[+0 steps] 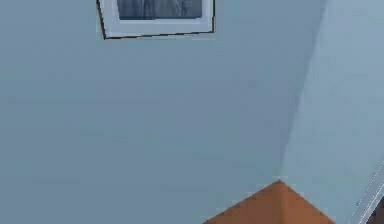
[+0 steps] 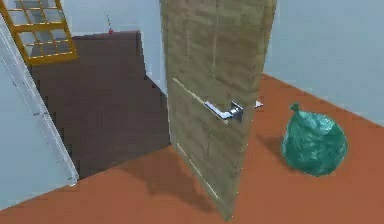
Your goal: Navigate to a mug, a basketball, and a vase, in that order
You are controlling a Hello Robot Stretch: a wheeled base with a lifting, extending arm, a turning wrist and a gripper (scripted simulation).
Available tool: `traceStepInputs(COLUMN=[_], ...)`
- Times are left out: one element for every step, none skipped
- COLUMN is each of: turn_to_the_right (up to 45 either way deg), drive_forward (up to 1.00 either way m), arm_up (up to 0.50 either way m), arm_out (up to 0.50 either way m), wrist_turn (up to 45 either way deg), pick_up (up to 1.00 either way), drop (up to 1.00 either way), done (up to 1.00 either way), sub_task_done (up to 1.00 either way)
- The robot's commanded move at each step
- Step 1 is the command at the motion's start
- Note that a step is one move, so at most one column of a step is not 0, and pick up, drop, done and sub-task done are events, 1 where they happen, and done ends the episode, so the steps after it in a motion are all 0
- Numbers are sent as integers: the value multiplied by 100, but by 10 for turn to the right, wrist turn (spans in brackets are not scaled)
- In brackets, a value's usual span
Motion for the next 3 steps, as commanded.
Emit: traceStepInputs(turn_to_the_right=[450,210,0], drive_forward=[0,0,100], arm_up=[0,0,0], arm_out=[0,0,0], wrist_turn=[0,0,0], pick_up=[0,0,0], drop=[0,0,0], done=[0,0,0], sub_task_done=[0,0,0])
